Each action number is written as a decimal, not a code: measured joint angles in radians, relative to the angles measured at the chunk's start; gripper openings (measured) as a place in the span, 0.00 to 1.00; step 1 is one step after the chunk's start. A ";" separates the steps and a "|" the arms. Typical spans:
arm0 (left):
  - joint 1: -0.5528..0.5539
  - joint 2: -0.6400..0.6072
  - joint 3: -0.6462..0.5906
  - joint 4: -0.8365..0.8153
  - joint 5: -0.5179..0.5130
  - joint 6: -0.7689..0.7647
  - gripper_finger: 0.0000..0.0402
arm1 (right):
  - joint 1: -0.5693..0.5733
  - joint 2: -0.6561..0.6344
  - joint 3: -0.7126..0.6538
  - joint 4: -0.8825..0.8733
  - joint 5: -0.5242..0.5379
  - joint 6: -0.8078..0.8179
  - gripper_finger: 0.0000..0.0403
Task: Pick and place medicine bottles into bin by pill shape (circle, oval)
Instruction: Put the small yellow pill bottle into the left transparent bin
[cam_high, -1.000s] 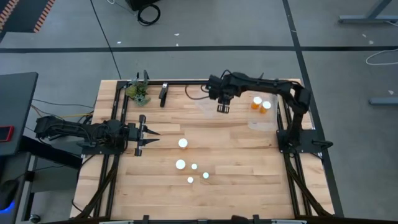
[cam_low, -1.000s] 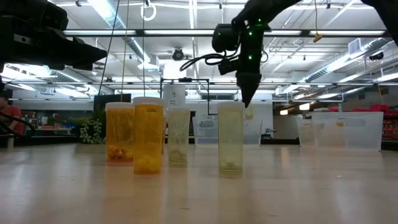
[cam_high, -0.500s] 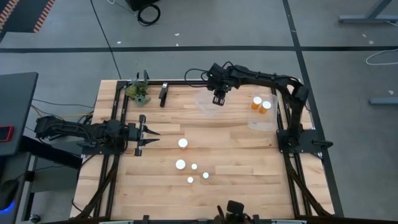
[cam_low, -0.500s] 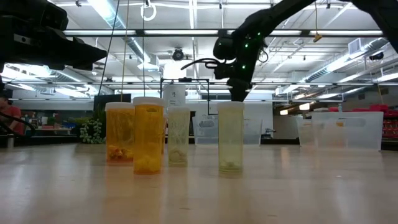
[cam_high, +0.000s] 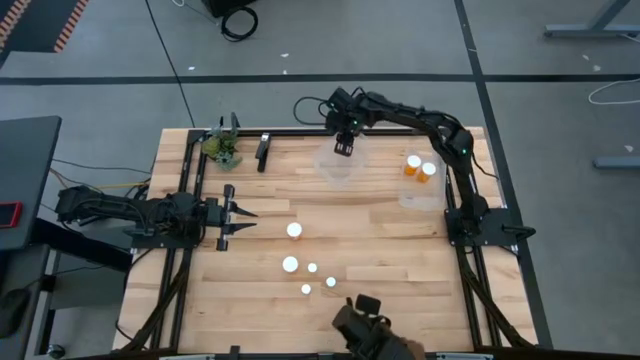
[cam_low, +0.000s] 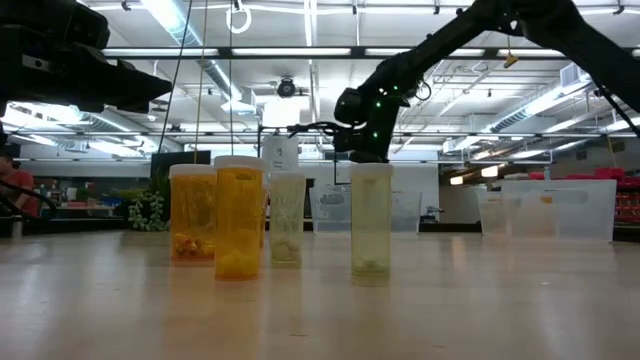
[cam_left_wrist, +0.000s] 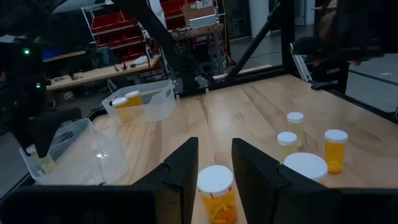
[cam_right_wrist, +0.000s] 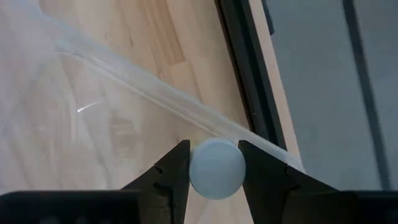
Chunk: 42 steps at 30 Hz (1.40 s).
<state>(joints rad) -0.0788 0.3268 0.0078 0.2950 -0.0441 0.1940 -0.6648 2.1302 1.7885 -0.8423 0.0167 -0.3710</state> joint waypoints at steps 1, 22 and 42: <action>0.000 0.000 0.000 0.000 0.000 0.000 0.27 | -0.008 0.001 0.000 -0.003 -0.014 0.000 0.33; 0.000 0.000 0.000 0.000 0.000 0.000 0.27 | -0.042 -0.004 -0.083 0.044 -0.071 -0.001 0.44; 0.000 0.000 0.000 0.000 0.000 0.000 0.27 | 0.021 -0.154 -0.035 -0.016 -0.034 0.058 0.56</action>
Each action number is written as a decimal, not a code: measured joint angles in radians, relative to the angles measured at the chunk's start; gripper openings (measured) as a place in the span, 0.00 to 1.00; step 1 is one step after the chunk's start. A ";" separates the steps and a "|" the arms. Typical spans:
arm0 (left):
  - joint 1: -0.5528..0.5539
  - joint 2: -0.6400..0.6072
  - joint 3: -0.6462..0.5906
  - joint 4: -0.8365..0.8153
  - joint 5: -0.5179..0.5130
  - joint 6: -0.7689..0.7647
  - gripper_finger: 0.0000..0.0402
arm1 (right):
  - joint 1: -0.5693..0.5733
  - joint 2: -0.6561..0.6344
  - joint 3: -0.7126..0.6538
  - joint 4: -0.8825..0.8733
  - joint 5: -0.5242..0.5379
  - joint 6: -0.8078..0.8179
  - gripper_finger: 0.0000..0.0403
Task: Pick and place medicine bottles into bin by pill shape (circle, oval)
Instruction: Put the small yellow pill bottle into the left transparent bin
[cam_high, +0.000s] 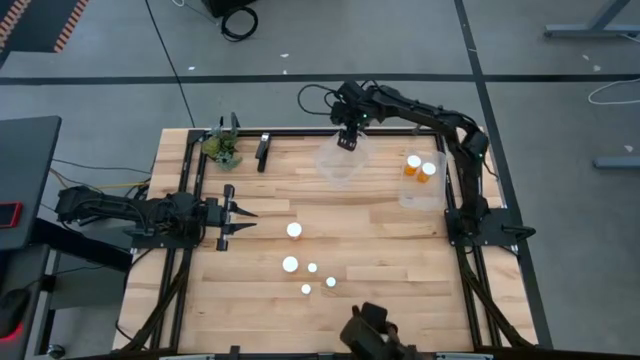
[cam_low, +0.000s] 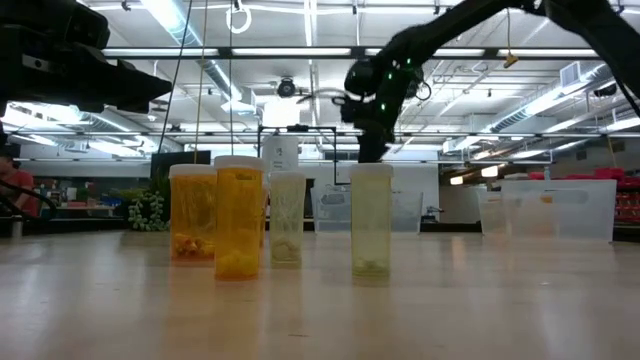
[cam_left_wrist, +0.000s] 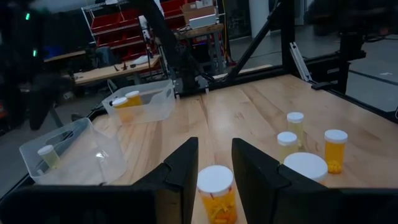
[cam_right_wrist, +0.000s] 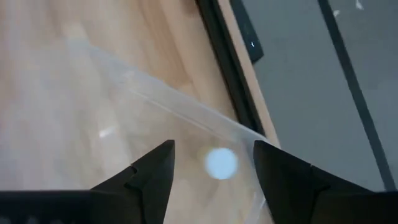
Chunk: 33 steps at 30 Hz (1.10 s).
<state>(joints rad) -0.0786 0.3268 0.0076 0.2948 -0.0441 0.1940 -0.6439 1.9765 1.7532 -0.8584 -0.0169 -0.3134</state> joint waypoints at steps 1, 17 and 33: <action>0.000 0.000 0.000 0.001 0.000 0.000 0.27 | 0.015 -0.017 0.001 -0.010 -0.007 0.018 0.56; 0.000 0.000 0.000 0.000 0.000 0.000 0.27 | 0.433 -0.105 -0.147 0.137 -0.065 0.129 0.56; 0.000 0.000 0.000 0.000 0.000 0.000 0.27 | 0.657 -0.105 -0.275 0.200 -0.024 0.337 0.56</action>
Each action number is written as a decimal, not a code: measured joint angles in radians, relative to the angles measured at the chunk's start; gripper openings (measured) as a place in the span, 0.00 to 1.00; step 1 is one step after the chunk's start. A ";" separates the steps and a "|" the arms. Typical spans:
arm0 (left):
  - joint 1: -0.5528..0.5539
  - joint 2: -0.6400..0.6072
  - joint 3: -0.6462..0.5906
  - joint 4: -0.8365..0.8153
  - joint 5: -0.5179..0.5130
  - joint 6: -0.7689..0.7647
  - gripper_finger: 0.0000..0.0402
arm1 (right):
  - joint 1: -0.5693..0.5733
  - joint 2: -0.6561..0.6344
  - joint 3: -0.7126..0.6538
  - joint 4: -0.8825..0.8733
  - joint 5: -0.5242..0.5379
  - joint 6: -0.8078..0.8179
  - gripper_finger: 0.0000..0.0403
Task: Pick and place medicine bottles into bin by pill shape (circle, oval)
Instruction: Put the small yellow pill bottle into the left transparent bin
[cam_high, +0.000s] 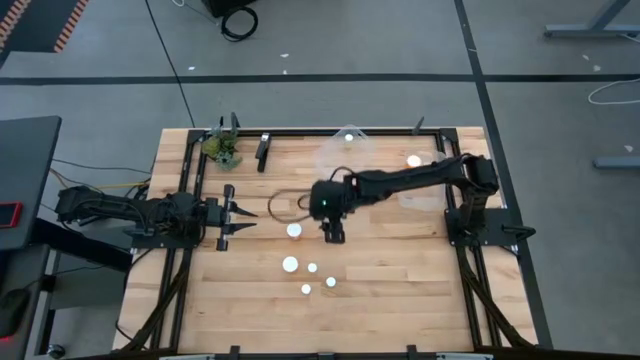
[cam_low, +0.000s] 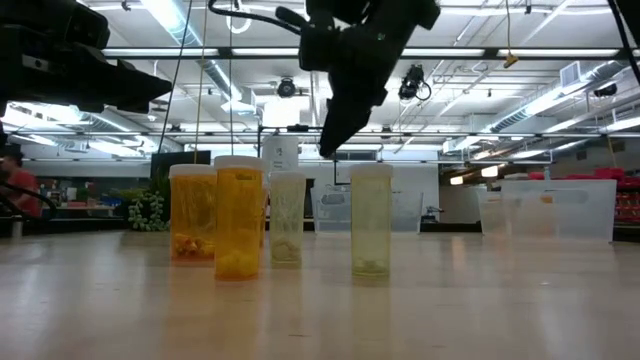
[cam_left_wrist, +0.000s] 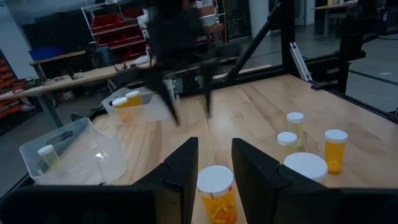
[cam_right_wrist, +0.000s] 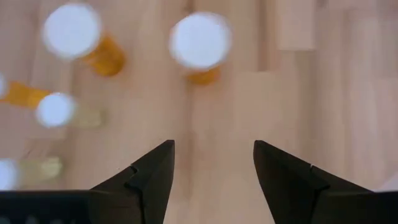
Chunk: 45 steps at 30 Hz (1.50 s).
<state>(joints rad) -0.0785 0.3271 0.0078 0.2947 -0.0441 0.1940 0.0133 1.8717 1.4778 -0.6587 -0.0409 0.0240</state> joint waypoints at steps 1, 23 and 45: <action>0.000 0.000 0.000 0.000 0.000 0.000 0.27 | 0.020 0.000 -0.001 -0.008 0.009 0.012 0.56; 0.000 0.000 0.000 0.000 0.000 0.000 0.27 | 0.349 0.005 -0.058 0.045 0.164 0.115 0.56; 0.000 0.000 0.000 0.000 0.000 0.000 0.27 | 0.432 0.032 -0.030 0.070 0.301 0.238 0.51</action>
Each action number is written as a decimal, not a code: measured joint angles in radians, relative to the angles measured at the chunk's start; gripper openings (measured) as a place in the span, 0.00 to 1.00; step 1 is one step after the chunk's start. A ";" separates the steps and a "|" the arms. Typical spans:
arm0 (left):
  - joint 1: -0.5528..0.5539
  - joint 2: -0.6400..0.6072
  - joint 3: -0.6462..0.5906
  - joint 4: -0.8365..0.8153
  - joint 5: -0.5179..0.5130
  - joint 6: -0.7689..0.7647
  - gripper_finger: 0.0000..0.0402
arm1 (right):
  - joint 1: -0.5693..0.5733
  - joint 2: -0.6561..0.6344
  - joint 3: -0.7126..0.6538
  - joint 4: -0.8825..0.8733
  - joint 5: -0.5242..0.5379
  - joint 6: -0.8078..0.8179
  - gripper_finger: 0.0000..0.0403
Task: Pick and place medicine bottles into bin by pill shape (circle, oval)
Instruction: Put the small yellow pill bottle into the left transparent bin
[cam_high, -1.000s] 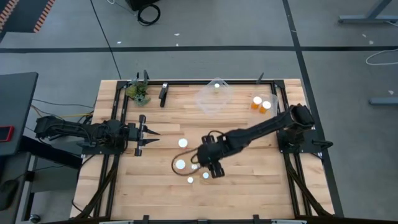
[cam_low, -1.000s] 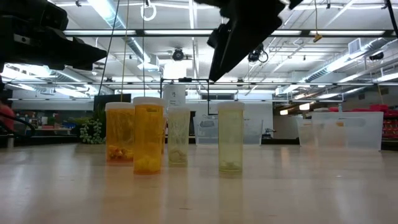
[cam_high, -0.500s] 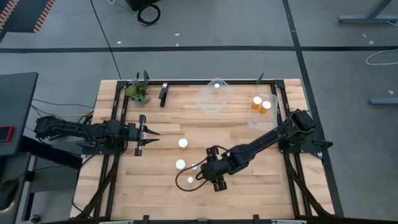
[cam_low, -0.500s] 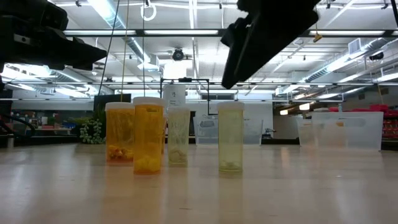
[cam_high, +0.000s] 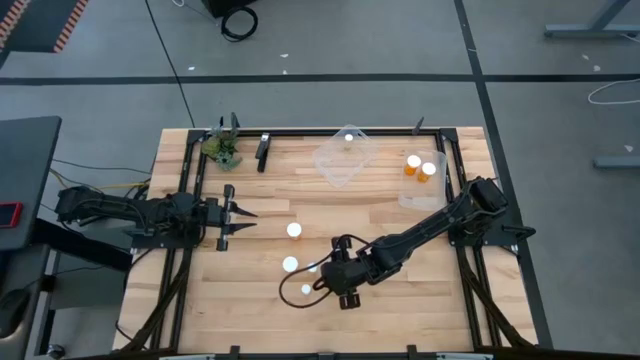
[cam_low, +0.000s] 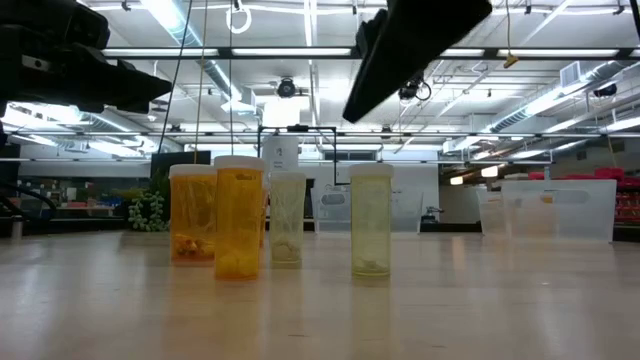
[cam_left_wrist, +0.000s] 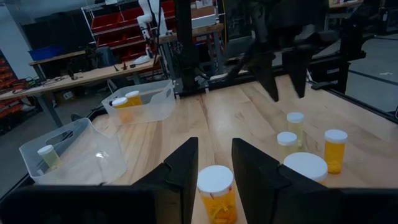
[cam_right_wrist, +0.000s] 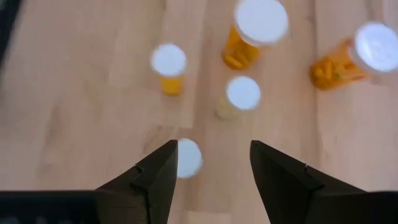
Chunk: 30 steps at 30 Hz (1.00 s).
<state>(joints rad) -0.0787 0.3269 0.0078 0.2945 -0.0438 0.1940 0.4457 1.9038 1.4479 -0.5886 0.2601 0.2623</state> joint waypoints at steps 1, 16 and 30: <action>0.000 0.000 0.000 0.000 0.000 0.000 0.27 | -0.001 0.000 -0.001 -0.006 0.005 0.002 0.51; 0.000 0.000 0.000 0.000 0.000 0.000 0.27 | 0.009 0.000 -0.052 -0.086 -0.035 0.049 0.51; 0.000 0.000 0.000 -0.003 0.000 0.000 0.27 | 0.019 0.075 -0.046 -0.014 -0.089 0.099 0.53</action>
<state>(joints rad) -0.0786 0.3270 0.0078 0.2917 -0.0438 0.1941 0.4648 1.9791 1.4019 -0.6023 0.1712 0.3617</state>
